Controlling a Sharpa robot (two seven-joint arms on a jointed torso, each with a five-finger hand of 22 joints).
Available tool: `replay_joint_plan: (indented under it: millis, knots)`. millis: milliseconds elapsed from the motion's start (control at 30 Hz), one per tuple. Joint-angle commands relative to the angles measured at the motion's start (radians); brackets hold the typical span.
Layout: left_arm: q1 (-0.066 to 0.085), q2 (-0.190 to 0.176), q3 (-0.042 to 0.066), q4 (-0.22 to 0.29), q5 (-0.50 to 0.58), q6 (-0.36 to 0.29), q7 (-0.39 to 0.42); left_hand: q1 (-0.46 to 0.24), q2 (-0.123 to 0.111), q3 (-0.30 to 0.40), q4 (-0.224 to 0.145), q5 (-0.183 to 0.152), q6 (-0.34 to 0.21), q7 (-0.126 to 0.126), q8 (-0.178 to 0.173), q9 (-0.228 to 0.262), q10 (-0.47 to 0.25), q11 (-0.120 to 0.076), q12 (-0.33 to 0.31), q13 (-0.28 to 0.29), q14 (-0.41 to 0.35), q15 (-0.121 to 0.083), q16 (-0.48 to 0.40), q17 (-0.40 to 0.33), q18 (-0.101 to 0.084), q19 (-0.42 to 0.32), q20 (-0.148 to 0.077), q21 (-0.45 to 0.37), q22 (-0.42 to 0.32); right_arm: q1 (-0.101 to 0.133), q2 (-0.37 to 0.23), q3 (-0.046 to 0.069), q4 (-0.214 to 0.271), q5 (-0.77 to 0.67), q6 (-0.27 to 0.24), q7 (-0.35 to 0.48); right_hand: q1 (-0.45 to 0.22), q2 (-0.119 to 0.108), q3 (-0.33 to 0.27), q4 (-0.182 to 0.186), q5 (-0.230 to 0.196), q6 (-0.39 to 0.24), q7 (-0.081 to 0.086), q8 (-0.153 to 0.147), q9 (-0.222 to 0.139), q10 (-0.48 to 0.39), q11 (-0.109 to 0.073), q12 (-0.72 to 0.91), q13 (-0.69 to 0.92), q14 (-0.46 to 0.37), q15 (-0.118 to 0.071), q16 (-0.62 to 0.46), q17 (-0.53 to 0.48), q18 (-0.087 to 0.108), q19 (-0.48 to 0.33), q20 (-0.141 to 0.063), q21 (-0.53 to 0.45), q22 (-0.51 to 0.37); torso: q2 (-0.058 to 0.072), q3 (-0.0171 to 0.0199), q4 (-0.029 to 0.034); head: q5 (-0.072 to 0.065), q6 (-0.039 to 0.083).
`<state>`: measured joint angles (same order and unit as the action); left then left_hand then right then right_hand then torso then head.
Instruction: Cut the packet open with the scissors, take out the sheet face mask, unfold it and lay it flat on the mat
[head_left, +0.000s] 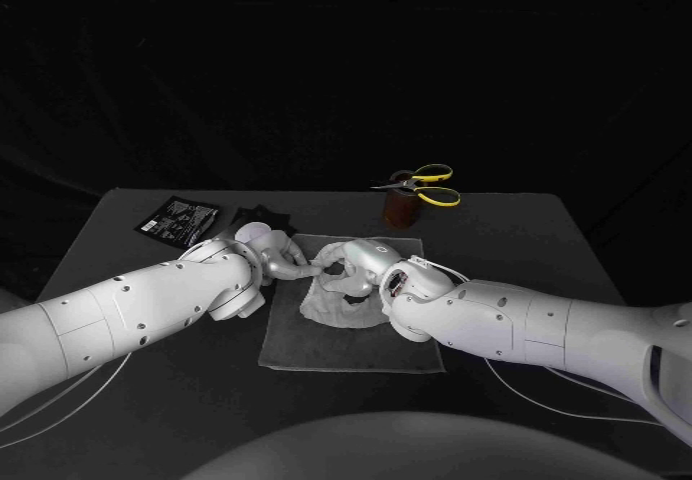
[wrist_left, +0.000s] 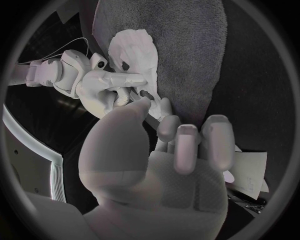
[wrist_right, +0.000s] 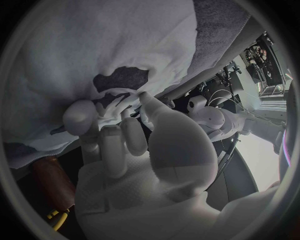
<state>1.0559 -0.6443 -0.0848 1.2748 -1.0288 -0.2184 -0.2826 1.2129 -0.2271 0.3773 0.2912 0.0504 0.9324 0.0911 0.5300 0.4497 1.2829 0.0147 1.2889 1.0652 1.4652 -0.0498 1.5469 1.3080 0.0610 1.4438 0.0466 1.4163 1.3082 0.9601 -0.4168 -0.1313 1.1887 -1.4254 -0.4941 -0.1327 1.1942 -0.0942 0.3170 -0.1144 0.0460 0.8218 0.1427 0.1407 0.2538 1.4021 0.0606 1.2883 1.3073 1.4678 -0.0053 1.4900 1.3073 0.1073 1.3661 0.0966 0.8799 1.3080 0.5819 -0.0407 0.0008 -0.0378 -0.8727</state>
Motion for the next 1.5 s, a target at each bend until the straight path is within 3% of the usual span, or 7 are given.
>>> replay_joint_plan:
  millis: [33, 300, 567, 867, 1500]
  knots:
    - [0.000, 0.007, 0.000, -0.004, -0.017, -0.011, -0.034, 0.001, 0.013, -0.008, 0.000, -0.001, -0.012, 0.004, -0.005, -0.008, -0.002, 0.004, -0.001, 0.002, 0.093, 0.005, 0.004, 0.216, -0.007, 0.004, 0.005, 0.001, 0.076, -0.013, -0.010, -0.011, -0.019, -0.008, 0.075, -0.071, 0.009, 0.001, -0.001, -0.003, 0.003, -0.001, 0.006, 0.003, 0.002, -0.002, 0.001, 0.002, 0.018, 0.067, -0.006, 0.004, 0.109, 0.010, -0.004, -0.004, -0.003, 0.101, 0.000, -0.0013, 0.0005, -0.001, 0.000]
    - [0.001, 0.017, 0.000, -0.011, -0.026, -0.007, -0.065, 0.012, 0.025, -0.012, -0.002, -0.001, -0.012, 0.004, -0.009, -0.010, -0.002, 0.005, 0.000, 0.004, 0.092, 0.006, 0.004, 0.214, -0.007, 0.004, 0.007, 0.001, 0.077, -0.013, -0.010, -0.011, -0.019, -0.008, 0.076, -0.072, 0.009, 0.002, -0.003, -0.003, 0.003, -0.001, 0.006, 0.003, 0.001, -0.002, 0.001, 0.003, 0.019, 0.067, -0.006, 0.004, 0.110, 0.010, -0.004, -0.004, -0.004, 0.100, 0.000, -0.0013, 0.0006, -0.001, 0.000]
    - [0.001, 0.027, 0.001, -0.019, -0.034, -0.004, -0.092, 0.087, 0.054, 0.023, -0.014, -0.001, -0.006, 0.000, -0.015, -0.015, 0.000, 0.001, 0.004, 0.010, 0.092, 0.004, 0.003, 0.214, -0.008, 0.007, 0.007, 0.004, 0.080, -0.013, -0.010, -0.011, -0.020, -0.008, 0.079, -0.073, 0.009, 0.003, -0.003, -0.003, 0.003, -0.001, 0.006, 0.002, 0.001, -0.001, 0.001, 0.003, 0.020, 0.067, -0.006, 0.004, 0.110, 0.010, -0.004, -0.004, -0.003, 0.101, 0.000, -0.0008, 0.0004, -0.001, 0.000]
    - [0.002, 0.038, 0.001, -0.028, -0.041, 0.024, -0.114, 0.137, 0.046, 0.059, -0.035, -0.001, 0.004, -0.004, -0.016, -0.017, 0.010, -0.002, 0.014, 0.026, 0.093, 0.000, 0.004, 0.215, -0.009, 0.011, 0.004, 0.009, 0.086, -0.013, -0.009, -0.011, -0.021, -0.008, 0.082, -0.074, 0.009, 0.003, -0.004, -0.003, 0.003, 0.000, 0.006, 0.002, 0.001, -0.001, 0.002, 0.003, 0.019, 0.067, -0.006, 0.004, 0.109, 0.010, -0.004, -0.004, -0.002, 0.101, 0.000, -0.0002, 0.0005, -0.002, 0.000]
    - [0.003, 0.057, 0.001, -0.030, -0.039, 0.045, -0.104, 0.156, 0.042, 0.082, -0.046, -0.001, 0.018, -0.009, -0.016, -0.019, 0.019, -0.007, 0.019, 0.035, 0.094, -0.004, 0.006, 0.220, -0.011, 0.016, 0.001, 0.016, 0.094, -0.013, -0.007, -0.011, -0.023, -0.008, 0.088, -0.077, 0.009, 0.003, -0.004, -0.003, 0.003, 0.000, 0.006, 0.002, 0.001, -0.001, 0.002, 0.003, 0.019, 0.067, -0.006, 0.004, 0.109, 0.010, -0.004, -0.004, -0.002, 0.101, 0.000, -0.0009, 0.0004, -0.003, 0.000]
